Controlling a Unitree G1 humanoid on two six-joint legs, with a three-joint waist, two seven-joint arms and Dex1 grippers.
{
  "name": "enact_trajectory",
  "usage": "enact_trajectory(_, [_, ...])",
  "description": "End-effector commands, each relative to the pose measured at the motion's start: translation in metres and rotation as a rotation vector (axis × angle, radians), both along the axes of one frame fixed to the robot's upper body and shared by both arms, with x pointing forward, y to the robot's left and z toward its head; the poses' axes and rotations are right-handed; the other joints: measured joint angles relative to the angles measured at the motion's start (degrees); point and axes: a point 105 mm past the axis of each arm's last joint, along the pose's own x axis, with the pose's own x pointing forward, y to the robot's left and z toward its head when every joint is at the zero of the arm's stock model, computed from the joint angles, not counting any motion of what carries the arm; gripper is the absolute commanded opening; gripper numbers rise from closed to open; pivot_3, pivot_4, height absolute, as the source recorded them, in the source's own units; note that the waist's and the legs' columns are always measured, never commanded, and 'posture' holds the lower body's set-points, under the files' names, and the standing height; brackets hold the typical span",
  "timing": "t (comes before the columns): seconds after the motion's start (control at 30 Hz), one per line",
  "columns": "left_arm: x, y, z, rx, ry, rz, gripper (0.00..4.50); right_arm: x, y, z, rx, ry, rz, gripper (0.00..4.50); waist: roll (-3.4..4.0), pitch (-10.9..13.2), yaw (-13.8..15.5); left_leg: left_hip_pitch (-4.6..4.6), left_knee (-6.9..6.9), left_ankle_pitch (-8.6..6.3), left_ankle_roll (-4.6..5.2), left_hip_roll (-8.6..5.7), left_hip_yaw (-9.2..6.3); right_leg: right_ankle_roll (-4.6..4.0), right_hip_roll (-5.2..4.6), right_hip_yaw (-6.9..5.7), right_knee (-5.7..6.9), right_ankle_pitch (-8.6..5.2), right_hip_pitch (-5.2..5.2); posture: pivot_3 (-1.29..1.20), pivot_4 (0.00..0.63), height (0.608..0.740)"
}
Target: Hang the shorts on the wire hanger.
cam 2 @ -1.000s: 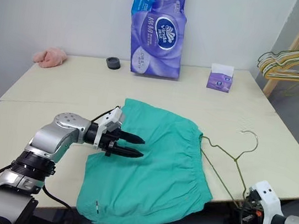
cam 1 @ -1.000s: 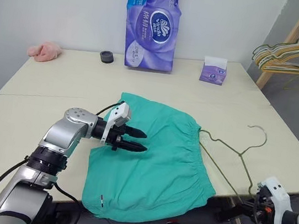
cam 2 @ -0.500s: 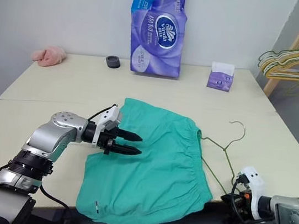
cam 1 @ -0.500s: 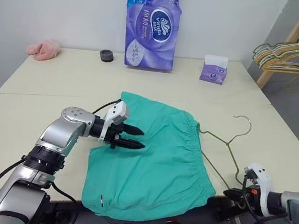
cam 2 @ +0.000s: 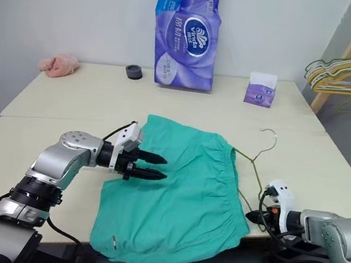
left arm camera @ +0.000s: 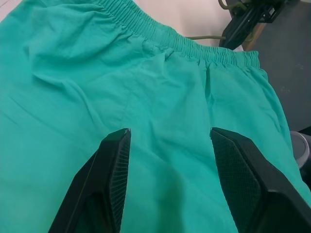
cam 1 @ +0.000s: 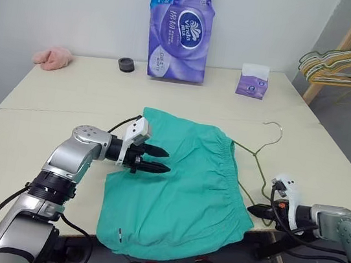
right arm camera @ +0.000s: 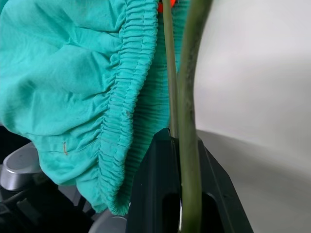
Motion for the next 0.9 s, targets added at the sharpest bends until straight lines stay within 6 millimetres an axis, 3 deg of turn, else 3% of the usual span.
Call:
enact_trajectory(0.03, [0.008, 0.003, 0.015, -0.041, -0.076, 0.037, 2.75, 0.009, 0.001, 0.023, -0.022, -0.118, 0.027, 0.00, 0.00, 0.00, 0.01, 0.00, 0.00, 0.00, 0.00, 0.00, 0.00, 0.00, 0.00, 0.00, 0.00, 0.00, 0.00, -0.13, 0.063, 0.740])
enact_trajectory(0.07, [0.016, 0.004, 0.019, -0.071, -0.082, 0.092, 2.75, 0.009, 0.002, 0.027, -0.046, -0.151, 0.050, 0.00, 0.01, 0.00, 0.03, 0.00, 0.00, 0.00, 0.00, 0.00, 0.00, 0.00, 0.00, 0.00, 0.00, 0.00, 0.00, -0.13, 0.063, 0.740])
enact_trajectory(0.17, [0.041, 0.006, 0.043, -0.166, -0.155, 0.211, 3.32, 0.008, 0.012, 0.039, -0.089, -0.227, 0.119, 0.00, -0.01, 0.05, 0.42, -0.01, 0.04, 0.00, 0.00, 0.00, -0.04, 0.02, -0.03, -0.06, 0.04, 0.01, 0.00, -0.13, 0.063, 0.740])
enact_trajectory(0.3, [0.049, 0.002, 0.064, -0.220, -0.199, 0.200, 4.48, 0.005, 0.025, 0.041, -0.146, -0.288, 0.201, 0.00, -0.04, 0.05, 0.38, -0.07, 0.07, 0.00, 0.00, 0.00, -0.07, 0.05, -0.02, -0.11, 0.01, 0.02, -0.02, -0.14, 0.055, 0.740])
enact_trajectory(0.43, [0.042, -0.010, 0.080, -0.162, -0.280, 0.059, 4.48, 0.000, 0.040, 0.042, -0.227, -0.361, 0.331, 0.00, -0.03, 0.04, 0.39, -0.24, 0.07, 0.00, -0.01, -0.04, -0.09, 0.06, -0.06, -0.13, -0.02, 0.04, -0.15, -0.16, 0.047, 0.740])
enact_trajectory(0.7, [0.022, -0.014, 0.058, 0.120, -0.348, -0.244, 4.48, -0.003, 0.048, 0.042, -0.329, -0.441, 0.484, 0.00, -0.01, 0.02, 0.00, -0.78, 0.11, 0.01, -0.02, -0.08, -0.04, -0.21, -0.08, -0.08, 0.21, 0.22, -0.86, -0.17, 0.046, 0.740])
enact_trajectory(0.9, [0.025, -0.019, 0.045, 0.156, -0.358, -0.286, 4.48, -0.007, 0.056, 0.047, -0.340, -0.484, 0.538, 0.00, -0.01, 0.02, -0.33, -0.79, 0.16, 0.01, -0.01, -0.08, 0.00, -0.21, -0.07, -0.06, 0.23, 0.22, -0.87, -0.18, 0.051, 0.740])
